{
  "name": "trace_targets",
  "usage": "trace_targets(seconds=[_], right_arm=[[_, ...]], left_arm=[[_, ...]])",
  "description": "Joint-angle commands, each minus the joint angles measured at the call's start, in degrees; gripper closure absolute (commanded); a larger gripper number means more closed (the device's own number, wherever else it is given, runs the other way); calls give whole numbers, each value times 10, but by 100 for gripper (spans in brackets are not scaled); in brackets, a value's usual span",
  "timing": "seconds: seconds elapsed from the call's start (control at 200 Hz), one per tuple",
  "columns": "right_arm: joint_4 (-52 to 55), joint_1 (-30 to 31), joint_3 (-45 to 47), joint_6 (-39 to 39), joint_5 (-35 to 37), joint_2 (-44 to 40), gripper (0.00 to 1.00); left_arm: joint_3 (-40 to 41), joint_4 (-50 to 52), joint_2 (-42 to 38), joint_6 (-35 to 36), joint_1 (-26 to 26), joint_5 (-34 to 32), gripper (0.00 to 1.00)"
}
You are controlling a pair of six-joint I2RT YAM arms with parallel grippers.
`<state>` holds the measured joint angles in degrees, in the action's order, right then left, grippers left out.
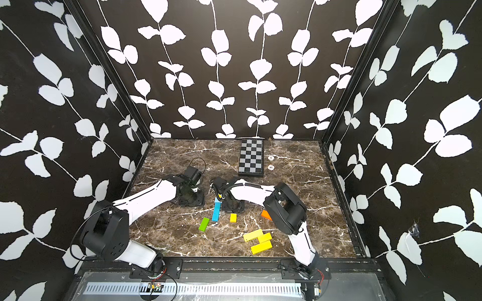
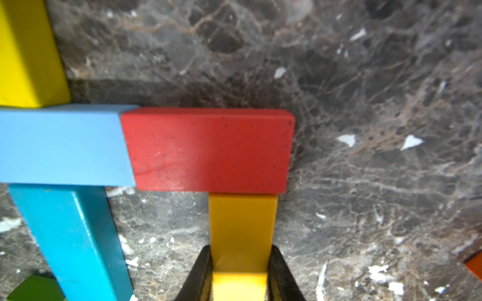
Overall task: Assemble the letter h with building blocks
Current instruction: Assemble the building block at the center of the board, then pick up the building block from the center of the board.
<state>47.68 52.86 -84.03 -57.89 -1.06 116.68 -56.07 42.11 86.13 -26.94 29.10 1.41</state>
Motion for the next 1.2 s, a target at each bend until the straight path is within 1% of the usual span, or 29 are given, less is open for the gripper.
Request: trace_targets(seconds=[0.0,0.12,0.26,0.285,0.315,0.36,0.42,0.475,0.56,0.58,0.61,0.635,0.71,0.775,0.88,1.0,1.085,1.195], right_arm=[[23,0,-10,-13,5,11,66],[27,0,-9,-14,14,-6,51],[11,2,-3,6,26,-54,34],[8,3,-1,16,29,-68,32],[7,2,2,27,32,-83,26],[7,1,9,52,44,-108,22],[28,-6,20,98,65,-146,19],[40,-24,42,146,65,-178,16],[71,-70,84,210,51,-222,14],[70,-85,114,220,43,-235,13],[56,-109,146,241,20,-245,11],[41,-129,172,253,-2,-272,11],[-5,-188,249,272,-44,-303,10],[-25,-216,289,292,-64,-311,10],[-58,-229,327,311,-79,-311,12],[-82,-229,349,324,-95,-299,17],[-98,-228,364,321,-110,-297,19],[-103,-224,375,312,-106,-302,23]], left_arm=[[8,14,-19,8,1,-1,35],[8,15,-20,8,0,2,35],[4,20,-29,7,0,0,35],[2,23,-32,7,0,-1,35],[0,24,-39,7,0,-2,35],[-1,23,-52,7,0,-3,35],[-2,21,-75,10,0,-3,33],[2,13,-100,12,0,0,32],[12,-9,-140,16,0,9,30],[15,-14,-149,16,0,13,30],[19,-23,-161,17,0,16,30],[22,-28,-172,16,0,17,29],[25,-36,-198,12,0,15,29],[25,-37,-218,10,0,6,29],[26,-41,-254,4,0,-15,28],[25,-50,-287,9,0,-26,27],[22,-49,-292,11,0,-31,27],[19,-44,-284,8,-1,-31,27]])
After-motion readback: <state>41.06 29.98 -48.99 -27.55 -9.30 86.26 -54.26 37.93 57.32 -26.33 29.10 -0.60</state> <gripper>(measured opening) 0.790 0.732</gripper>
